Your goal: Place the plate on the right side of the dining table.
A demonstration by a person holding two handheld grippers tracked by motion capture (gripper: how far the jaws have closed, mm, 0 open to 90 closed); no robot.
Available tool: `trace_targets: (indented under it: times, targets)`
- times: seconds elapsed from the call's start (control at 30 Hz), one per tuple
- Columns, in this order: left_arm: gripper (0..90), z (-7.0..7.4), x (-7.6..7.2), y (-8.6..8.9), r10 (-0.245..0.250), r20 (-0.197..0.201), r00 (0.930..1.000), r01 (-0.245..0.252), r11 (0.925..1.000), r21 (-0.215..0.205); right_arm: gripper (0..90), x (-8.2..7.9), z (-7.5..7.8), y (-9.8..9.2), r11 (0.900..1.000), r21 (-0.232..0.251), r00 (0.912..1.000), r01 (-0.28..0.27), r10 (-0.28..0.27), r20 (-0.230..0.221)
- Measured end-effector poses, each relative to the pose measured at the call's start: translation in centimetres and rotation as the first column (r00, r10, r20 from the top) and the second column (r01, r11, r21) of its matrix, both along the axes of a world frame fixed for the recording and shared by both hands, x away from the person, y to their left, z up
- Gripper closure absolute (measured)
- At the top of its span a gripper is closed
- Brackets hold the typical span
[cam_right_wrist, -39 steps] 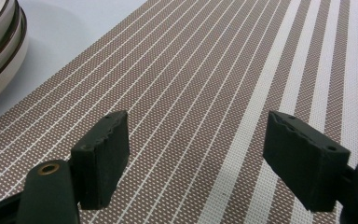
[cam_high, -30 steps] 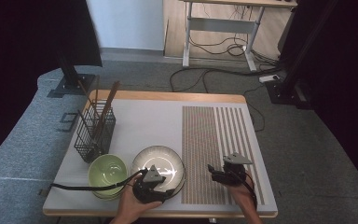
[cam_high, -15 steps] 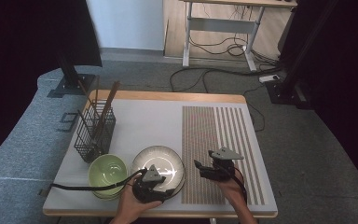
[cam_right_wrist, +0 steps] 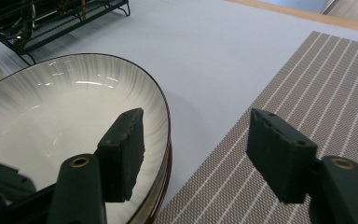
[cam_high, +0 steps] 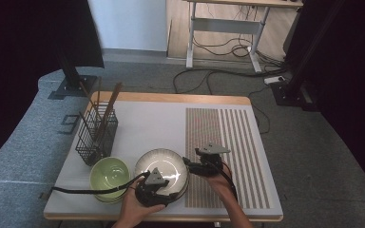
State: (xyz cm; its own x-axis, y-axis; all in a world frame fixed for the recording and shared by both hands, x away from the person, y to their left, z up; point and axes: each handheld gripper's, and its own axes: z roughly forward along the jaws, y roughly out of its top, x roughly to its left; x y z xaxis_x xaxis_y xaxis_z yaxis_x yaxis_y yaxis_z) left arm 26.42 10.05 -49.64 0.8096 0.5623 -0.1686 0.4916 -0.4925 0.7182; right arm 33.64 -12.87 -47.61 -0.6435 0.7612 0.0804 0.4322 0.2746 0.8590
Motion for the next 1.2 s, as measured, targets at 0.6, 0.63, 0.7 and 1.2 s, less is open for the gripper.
trace_targets:
  times: [0.6, 0.63, 0.7, 1.2]
  targets:
    - [40.8, -0.1, 0.2, 0.0, -0.008, -0.016, 0.9998, 0.007, 0.9999, -0.012, 51.9, 1.9, -1.9, 2.6, 0.997, 0.026, 0.9927, -0.076, 0.078, -0.092]
    - [40.8, -0.1, 0.2, 0.0, -0.008, -0.017, 0.9998, 0.007, 0.9999, -0.012, 52.6, 1.9, -2.1, 2.7, 0.996, 0.033, 0.9914, -0.079, 0.082, -0.102]
    - [41.0, -0.1, 0.2, 0.0, -0.009, -0.018, 0.9998, 0.009, 0.9999, -0.012, 54.1, 2.0, -2.3, 3.0, 0.995, 0.043, 0.9891, -0.089, 0.093, -0.114]
    - [41.3, -0.2, 0.5, 0.1, -0.023, -0.028, 0.9993, 0.022, 0.9995, -0.022, 69.7, 3.0, -3.4, 3.3, 0.992, 0.048, 0.9813, -0.119, 0.124, -0.147]
